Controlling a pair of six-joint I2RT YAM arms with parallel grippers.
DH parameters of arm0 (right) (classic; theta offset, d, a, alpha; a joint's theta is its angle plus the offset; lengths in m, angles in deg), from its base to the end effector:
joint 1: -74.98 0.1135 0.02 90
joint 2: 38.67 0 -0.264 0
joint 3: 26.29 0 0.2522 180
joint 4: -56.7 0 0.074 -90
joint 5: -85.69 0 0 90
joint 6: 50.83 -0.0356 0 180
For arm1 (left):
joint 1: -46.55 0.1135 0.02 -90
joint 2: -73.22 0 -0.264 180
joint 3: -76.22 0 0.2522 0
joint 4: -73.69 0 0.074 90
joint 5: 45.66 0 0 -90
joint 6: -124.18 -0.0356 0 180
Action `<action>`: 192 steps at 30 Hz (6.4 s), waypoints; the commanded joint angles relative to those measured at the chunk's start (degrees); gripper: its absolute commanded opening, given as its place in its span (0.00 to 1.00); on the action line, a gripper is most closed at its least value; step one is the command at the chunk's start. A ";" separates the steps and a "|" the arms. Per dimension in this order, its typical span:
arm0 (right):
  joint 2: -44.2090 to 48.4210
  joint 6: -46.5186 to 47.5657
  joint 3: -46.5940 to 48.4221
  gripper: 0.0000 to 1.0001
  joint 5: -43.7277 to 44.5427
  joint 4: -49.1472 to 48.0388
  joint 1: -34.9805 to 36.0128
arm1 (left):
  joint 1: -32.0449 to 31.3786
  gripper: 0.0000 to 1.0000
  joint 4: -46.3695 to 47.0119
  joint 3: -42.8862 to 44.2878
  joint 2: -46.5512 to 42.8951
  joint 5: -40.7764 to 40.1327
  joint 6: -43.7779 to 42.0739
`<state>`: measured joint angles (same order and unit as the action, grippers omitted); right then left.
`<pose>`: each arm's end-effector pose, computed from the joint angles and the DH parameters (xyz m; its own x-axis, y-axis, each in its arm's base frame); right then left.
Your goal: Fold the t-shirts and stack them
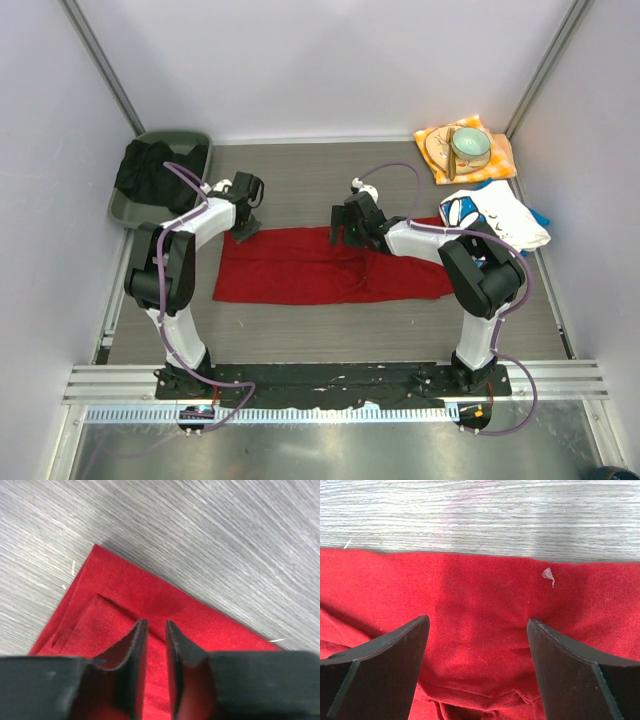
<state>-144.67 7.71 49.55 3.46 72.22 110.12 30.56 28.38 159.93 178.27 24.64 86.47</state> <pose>0.3194 0.2189 0.1624 -0.7564 0.1000 -0.6464 -0.1152 0.9524 0.2821 0.3552 -0.0893 0.1780 -0.6434 -0.5904 -0.4873 -0.6182 0.7762 -0.1243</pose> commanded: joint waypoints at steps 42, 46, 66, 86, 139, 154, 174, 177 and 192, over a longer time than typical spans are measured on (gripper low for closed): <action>1.05 0.17 -1.35 0.85 -1.79 0.17 0.11 | 1.49 0.44 -2.02 0.71 -0.55 -2.44 -0.88; 0.97 0.17 -1.27 0.84 -1.71 0.17 0.11 | 1.75 0.40 -2.02 0.71 -0.11 -2.18 -0.96; 0.79 0.09 -1.44 0.85 -1.71 0.09 0.11 | 2.10 0.00 -1.85 0.10 0.59 -1.48 -1.14; -0.70 0.00 -0.82 0.84 -2.76 0.09 0.11 | 1.93 0.01 -3.25 -9.66 -17.86 0.19 0.18; 14.77 -5.01 -4.69 1.00 14.55 7.74 -14.22 | -3.26 1.00 7.73 -23.02 -30.35 5.91 2.82; 4.66 -6.85 -5.31 1.00 6.74 -0.52 -17.29 | -3.26 1.00 6.42 -22.05 -34.56 5.20 0.53; -27.58 -9.76 34.54 1.00 -10.75 8.78 -17.82 | -3.26 1.00 7.20 -24.51 -37.47 4.67 0.18; -33.74 -10.11 44.74 1.00 -12.60 12.30 -17.91 | -3.26 1.00 9.04 -25.47 -35.10 5.20 0.18; -32.56 -10.82 57.19 1.00 -19.21 0.27 -17.91 | -3.26 1.00 18.19 -27.94 -24.02 7.93 0.09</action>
<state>-185.19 -4.58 109.13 -14.79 75.91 91.85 27.41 41.95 131.83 154.21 32.22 87.52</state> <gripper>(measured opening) 0.996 0.996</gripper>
